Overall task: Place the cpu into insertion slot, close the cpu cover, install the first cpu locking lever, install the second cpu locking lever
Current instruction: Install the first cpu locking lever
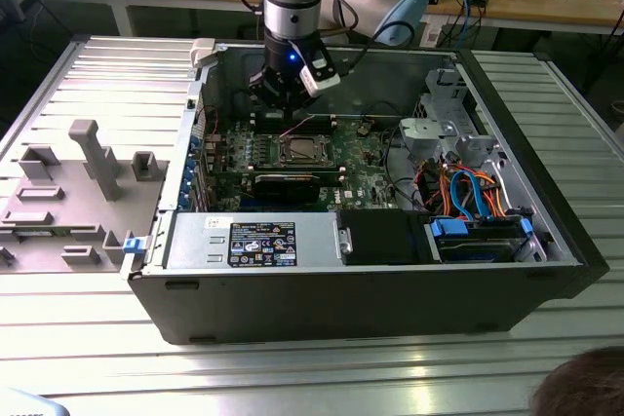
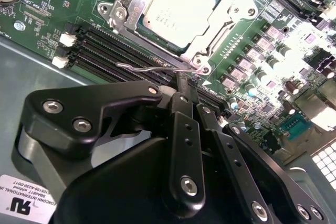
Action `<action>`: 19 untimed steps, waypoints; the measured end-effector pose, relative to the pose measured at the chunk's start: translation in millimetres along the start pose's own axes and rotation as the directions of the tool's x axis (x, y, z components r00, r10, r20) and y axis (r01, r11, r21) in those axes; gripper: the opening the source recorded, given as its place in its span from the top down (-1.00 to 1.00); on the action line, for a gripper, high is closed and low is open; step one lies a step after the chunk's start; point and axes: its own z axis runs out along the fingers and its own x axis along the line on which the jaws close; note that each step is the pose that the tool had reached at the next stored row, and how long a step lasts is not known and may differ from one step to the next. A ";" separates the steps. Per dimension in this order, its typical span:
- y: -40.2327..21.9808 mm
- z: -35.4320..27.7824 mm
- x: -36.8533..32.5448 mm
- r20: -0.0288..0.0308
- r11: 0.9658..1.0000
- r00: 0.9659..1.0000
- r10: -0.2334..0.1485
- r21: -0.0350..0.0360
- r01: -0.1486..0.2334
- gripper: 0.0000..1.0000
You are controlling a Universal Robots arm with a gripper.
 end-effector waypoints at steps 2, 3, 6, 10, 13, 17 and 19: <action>0.0 0.4 0.0 0.000 1.000 1.000 0.000 0.000 0.000 0.79; 0.0 0.7 0.0 0.000 1.000 1.000 0.000 0.000 0.000 0.79; 0.0 1.3 0.0 0.000 1.000 1.000 0.000 0.000 0.000 0.79; -0.1 2.8 0.0 0.000 1.000 1.000 0.000 0.000 0.000 0.79; -0.1 3.4 0.0 0.000 1.000 1.000 0.000 0.000 0.000 0.79; -0.1 4.3 0.0 0.000 1.000 1.000 0.000 0.000 0.000 0.79; -0.2 4.6 0.0 0.000 1.000 1.000 0.000 0.000 0.000 0.79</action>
